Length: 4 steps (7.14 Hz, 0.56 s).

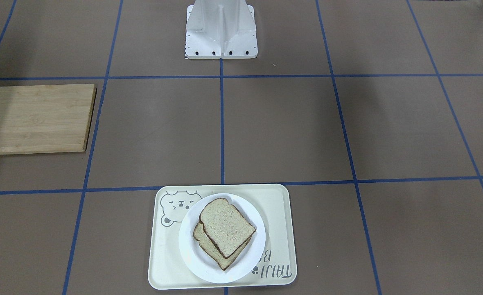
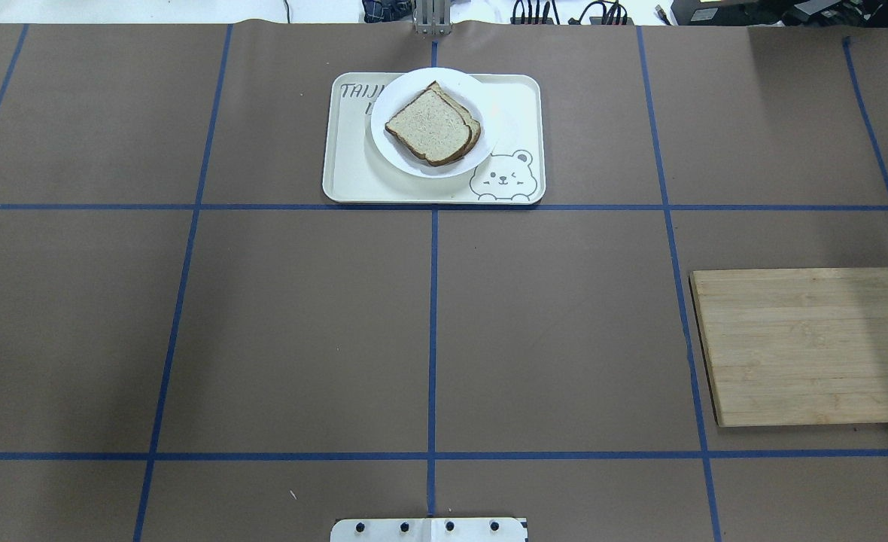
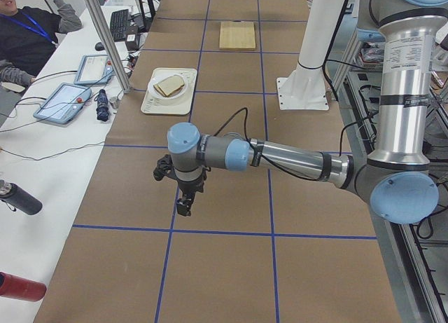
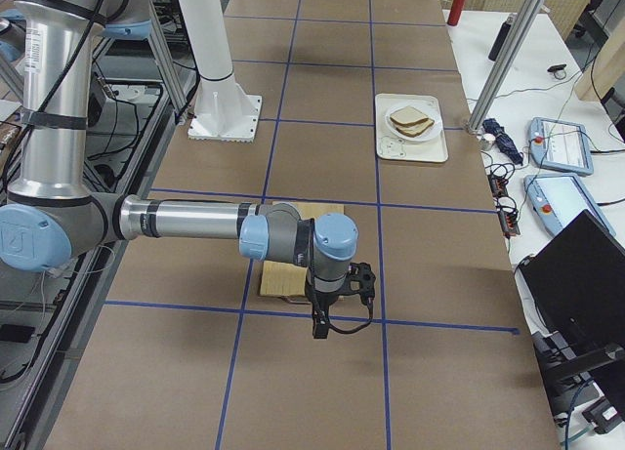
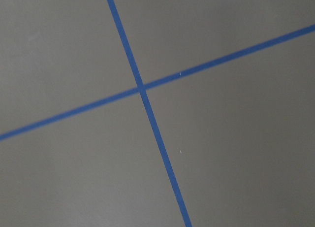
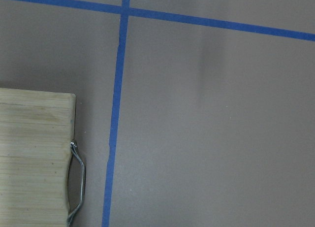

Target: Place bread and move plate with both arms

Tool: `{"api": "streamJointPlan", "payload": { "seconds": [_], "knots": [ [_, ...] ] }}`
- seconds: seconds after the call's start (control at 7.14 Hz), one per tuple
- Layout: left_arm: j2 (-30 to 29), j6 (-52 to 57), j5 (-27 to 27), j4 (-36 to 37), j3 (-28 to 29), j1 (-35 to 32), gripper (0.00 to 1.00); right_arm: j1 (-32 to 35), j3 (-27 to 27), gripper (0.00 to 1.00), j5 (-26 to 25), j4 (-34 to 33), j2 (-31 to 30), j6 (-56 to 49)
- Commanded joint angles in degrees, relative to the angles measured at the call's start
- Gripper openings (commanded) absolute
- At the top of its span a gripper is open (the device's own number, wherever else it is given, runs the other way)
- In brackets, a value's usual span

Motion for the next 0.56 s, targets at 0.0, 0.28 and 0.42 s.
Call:
{"api": "streamJointPlan", "payload": {
  "seconds": [0.0,0.28,0.42],
  "knots": [
    [3.78,0.29,-2.49,-0.45,-0.31,-1.95,0.98,0.00,0.00,1.00,0.00,0.00,0.02,0.09],
    [4.24,0.38,-2.14,-0.89,-0.67,-1.95,0.98,0.00,0.00,1.00,0.09,0.00,0.03,0.26],
    [4.23,0.47,-2.23,-0.89,-0.67,-1.95,0.98,0.00,0.00,1.00,0.09,0.00,0.03,0.35]
  ]
}}
